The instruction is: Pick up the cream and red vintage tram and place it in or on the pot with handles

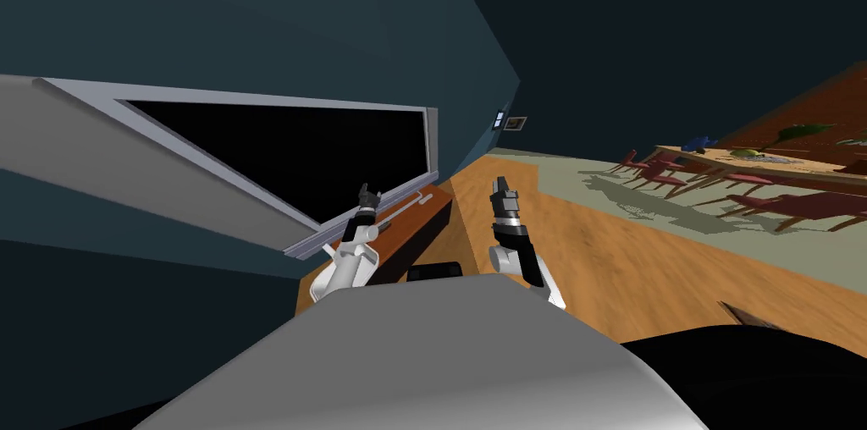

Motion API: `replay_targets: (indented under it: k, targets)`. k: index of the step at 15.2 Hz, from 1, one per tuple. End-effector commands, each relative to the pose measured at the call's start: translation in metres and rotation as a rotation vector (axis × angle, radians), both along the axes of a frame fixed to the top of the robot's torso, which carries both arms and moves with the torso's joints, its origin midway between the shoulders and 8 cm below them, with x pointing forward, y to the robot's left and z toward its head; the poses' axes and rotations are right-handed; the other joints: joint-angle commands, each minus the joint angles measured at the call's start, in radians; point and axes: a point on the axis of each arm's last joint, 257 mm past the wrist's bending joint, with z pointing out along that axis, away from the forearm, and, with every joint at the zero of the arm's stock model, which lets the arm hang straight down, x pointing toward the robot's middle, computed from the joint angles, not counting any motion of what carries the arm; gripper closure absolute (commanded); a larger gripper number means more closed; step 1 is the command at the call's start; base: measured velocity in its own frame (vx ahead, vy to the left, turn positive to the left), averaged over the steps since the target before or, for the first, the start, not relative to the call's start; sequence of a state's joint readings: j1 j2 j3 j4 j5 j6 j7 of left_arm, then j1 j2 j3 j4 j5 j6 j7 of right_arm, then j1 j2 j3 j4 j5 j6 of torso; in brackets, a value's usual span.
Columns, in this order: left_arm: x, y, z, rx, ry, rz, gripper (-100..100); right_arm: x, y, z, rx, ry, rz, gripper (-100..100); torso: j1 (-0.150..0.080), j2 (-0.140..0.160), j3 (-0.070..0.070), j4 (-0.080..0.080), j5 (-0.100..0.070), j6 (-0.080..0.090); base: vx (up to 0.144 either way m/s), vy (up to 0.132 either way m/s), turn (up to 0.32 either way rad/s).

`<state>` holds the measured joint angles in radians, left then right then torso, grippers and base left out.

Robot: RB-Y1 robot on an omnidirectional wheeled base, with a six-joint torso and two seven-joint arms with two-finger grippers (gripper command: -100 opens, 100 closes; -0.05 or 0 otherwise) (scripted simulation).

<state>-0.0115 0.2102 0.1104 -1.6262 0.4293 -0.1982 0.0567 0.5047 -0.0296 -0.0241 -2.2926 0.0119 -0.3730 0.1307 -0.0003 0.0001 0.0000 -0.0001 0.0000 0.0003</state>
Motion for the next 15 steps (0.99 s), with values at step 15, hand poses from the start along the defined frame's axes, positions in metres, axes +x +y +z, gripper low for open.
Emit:
replay_targets:
  k: [15]
  targets:
    - [0.045, 0.02, -0.106, -0.166, 0.279, -0.014, -100, 0.0, 0.0, 0.0, 0.0, 0.0, 0.0, 0, 0.001, 0.001, 0.001, 0.0, 0.0, -0.001, -0.01, 0.008, -0.104]
